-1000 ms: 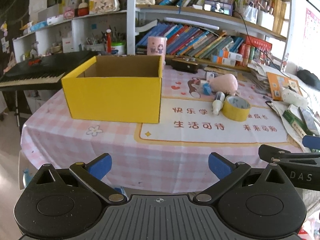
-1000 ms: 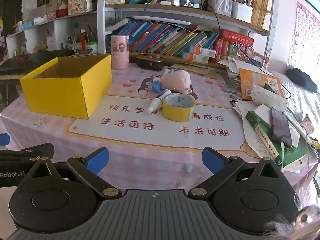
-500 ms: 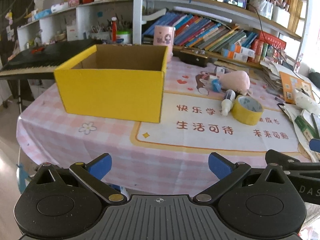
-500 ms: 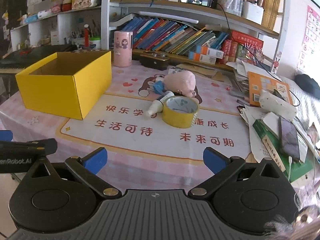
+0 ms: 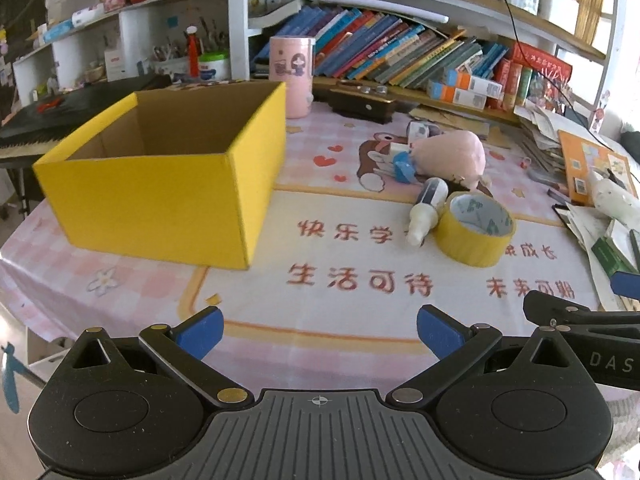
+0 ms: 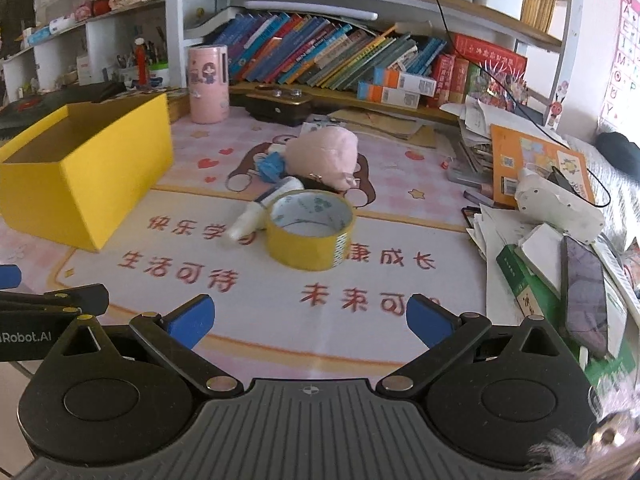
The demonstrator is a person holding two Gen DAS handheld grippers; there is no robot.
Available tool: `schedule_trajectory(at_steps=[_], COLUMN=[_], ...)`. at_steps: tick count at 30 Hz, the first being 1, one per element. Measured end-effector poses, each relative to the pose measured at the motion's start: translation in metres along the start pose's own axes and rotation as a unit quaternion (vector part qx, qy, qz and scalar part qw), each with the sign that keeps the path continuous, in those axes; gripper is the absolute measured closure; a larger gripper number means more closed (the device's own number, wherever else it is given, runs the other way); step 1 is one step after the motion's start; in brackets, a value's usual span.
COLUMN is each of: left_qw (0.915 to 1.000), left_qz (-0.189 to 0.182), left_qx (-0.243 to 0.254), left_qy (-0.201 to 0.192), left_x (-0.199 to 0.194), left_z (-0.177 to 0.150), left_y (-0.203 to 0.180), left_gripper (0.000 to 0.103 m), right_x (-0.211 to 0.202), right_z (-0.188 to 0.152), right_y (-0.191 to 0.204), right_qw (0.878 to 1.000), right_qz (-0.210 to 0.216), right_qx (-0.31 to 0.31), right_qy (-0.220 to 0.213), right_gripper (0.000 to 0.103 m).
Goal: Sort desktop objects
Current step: 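Move the left tool to the white spray bottle while the right tool approaches the yellow tape roll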
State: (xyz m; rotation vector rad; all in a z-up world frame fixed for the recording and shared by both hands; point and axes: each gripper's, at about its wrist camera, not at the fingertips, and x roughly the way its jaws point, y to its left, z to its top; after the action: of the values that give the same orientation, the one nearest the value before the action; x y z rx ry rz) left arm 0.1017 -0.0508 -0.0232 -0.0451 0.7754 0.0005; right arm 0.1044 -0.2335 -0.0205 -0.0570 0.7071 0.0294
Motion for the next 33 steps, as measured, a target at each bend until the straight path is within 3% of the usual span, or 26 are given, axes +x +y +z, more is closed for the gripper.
schedule_trajectory(at_steps=[8, 16, 30, 32, 33], left_qw=[0.9996, 0.9968, 0.9938, 0.9939, 0.9942], left_qz=[0.025, 0.079, 0.111, 0.11, 0.107], left_qx=[0.01, -0.004, 0.003, 0.005, 0.007], left_qy=[0.005, 0.01, 0.009, 0.009, 0.009], left_x=[0.021, 0.026, 0.029, 0.03, 0.031], left_z=[0.02, 0.032, 0.043, 0.044, 0.045], left_y=[-0.029, -0.031, -0.038, -0.039, -0.041], left_gripper=[0.0, 0.0, 0.0, 0.0, 0.0], right_x=[0.052, 0.105, 0.155, 0.156, 0.155], right_z=[0.022, 0.037, 0.05, 0.051, 0.053], right_y=[-0.03, -0.028, -0.02, -0.021, -0.022], right_qw=[0.999, 0.995, 0.992, 0.991, 0.991], right_qz=[0.029, 0.076, 0.094, 0.104, 0.108], right_qx=[0.009, -0.016, -0.045, -0.049, -0.053], right_qy=[0.023, 0.066, 0.068, 0.061, 0.054], right_gripper=[0.0, 0.0, 0.0, 0.004, 0.012])
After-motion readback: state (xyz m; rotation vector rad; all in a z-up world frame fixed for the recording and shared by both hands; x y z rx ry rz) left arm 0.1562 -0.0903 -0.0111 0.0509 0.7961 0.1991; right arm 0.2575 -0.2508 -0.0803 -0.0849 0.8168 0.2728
